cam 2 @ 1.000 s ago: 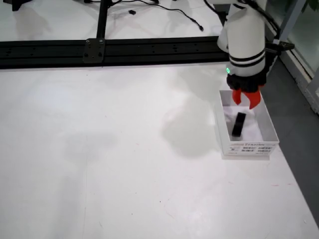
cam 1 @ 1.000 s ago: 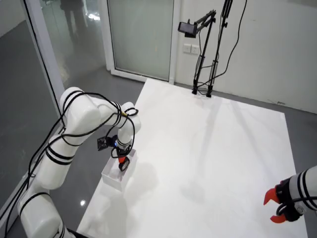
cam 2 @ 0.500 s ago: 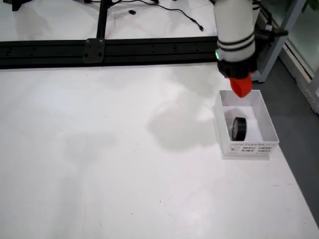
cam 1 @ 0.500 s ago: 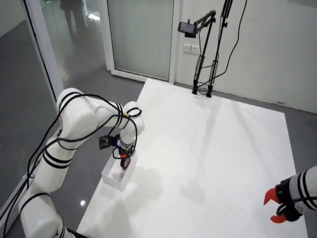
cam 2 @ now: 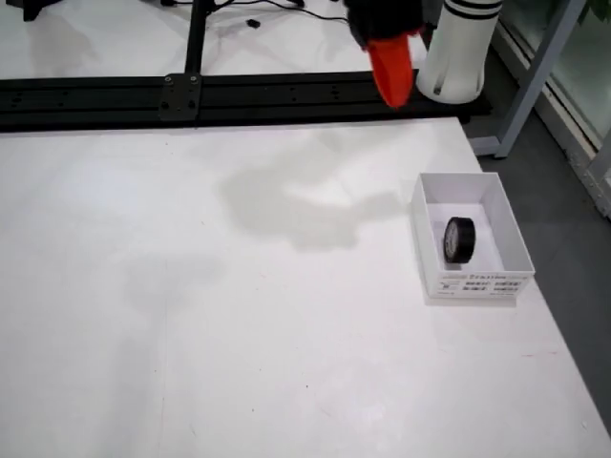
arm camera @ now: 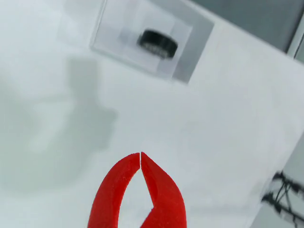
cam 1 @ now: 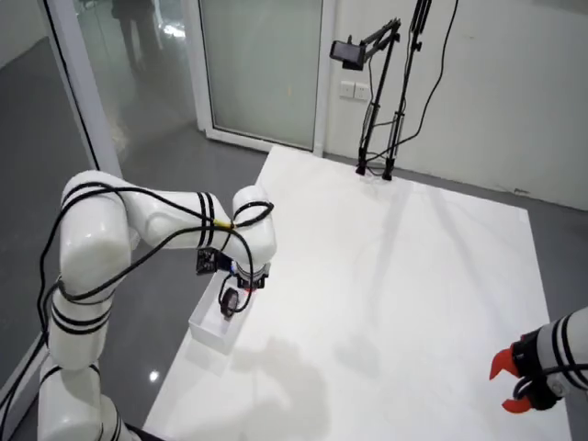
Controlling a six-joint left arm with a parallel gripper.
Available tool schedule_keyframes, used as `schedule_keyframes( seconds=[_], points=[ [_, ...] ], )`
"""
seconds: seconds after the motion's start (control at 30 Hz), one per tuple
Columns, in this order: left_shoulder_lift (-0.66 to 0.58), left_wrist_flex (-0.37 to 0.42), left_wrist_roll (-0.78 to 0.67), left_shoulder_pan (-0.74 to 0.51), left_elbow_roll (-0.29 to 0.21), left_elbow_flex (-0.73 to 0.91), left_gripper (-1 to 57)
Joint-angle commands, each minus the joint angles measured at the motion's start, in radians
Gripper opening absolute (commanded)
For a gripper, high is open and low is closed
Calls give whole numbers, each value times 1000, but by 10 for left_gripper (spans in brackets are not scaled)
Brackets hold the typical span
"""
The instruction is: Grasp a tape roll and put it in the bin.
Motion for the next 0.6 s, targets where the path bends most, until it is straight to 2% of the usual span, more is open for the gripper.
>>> schedule_keyframes(
  seconds=[0.03,0.27,0.47,0.6],
  points=[
    [-136,46,7,-345,-38,-2,-5],
    [-170,42,46,-414,-83,-2,-5],
    [-233,39,80,-463,-153,-3,-4],
    [-285,41,80,-484,-156,-3,-5]
  ],
)
